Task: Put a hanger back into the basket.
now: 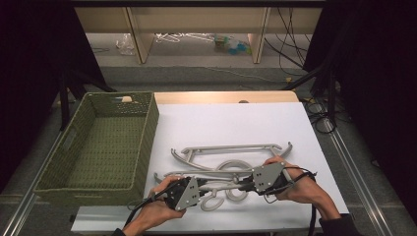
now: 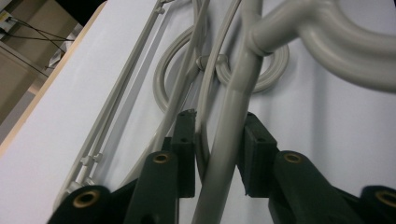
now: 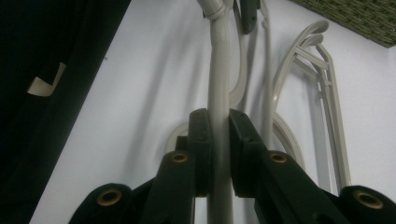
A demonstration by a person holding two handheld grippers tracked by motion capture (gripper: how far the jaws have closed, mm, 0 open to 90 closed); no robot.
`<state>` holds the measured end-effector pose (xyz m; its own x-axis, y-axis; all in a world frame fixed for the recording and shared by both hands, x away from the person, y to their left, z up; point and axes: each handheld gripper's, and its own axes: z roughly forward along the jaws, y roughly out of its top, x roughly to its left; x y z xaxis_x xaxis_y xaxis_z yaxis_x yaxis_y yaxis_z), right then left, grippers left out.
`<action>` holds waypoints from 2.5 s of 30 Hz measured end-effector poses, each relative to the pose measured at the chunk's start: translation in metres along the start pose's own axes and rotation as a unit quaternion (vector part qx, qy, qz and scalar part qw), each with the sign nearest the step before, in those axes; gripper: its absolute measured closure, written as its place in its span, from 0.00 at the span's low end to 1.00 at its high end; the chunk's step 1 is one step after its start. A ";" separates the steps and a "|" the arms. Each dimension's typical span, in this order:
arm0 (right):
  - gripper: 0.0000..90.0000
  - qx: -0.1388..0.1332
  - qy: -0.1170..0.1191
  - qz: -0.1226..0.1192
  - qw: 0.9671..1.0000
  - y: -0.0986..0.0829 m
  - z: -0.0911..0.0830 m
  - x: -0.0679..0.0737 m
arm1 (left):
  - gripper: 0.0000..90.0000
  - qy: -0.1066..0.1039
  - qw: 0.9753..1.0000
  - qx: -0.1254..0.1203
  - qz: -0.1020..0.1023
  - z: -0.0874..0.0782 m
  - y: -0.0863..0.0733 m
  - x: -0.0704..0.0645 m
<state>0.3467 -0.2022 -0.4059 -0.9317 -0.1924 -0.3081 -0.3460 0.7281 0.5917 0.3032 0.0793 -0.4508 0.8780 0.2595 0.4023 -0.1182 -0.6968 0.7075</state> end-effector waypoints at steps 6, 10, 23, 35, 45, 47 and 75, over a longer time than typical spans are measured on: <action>0.89 -0.006 -0.016 0.007 1.000 -0.002 -0.003 -0.003 | 0.86 -0.012 1.000 0.006 0.027 -0.010 0.013 0.003; 0.87 -0.003 -0.035 0.013 0.999 0.001 -0.007 -0.006 | 0.87 -0.030 1.000 0.004 -0.004 -0.014 0.016 0.006; 0.55 -0.008 -0.109 0.106 0.988 0.017 -0.014 -0.005 | 0.88 -0.061 0.975 -0.017 -0.212 -0.036 0.011 0.028; 0.42 -0.103 -0.199 0.220 0.950 0.025 -0.034 0.013 | 0.88 -0.038 0.961 -0.045 -0.270 -0.071 0.013 0.051; 0.42 -0.106 -0.201 0.234 0.945 0.013 -0.032 0.035 | 0.88 -0.001 0.955 -0.064 -0.289 -0.128 0.029 0.090; 0.41 -0.102 -0.197 0.240 0.945 0.010 -0.028 0.037 | 0.88 0.010 0.950 -0.070 -0.304 -0.138 0.025 0.096; 0.33 -0.102 -0.192 0.274 0.937 0.001 -0.016 0.037 | 0.88 0.151 0.924 -0.034 -0.350 -0.209 -0.064 0.177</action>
<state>0.3106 -0.2192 -0.4052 -0.8806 0.4533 -0.1377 0.1231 0.4995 0.8575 0.3692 0.3096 -0.3037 0.5824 0.8123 -0.0305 0.3917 -0.2475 0.8862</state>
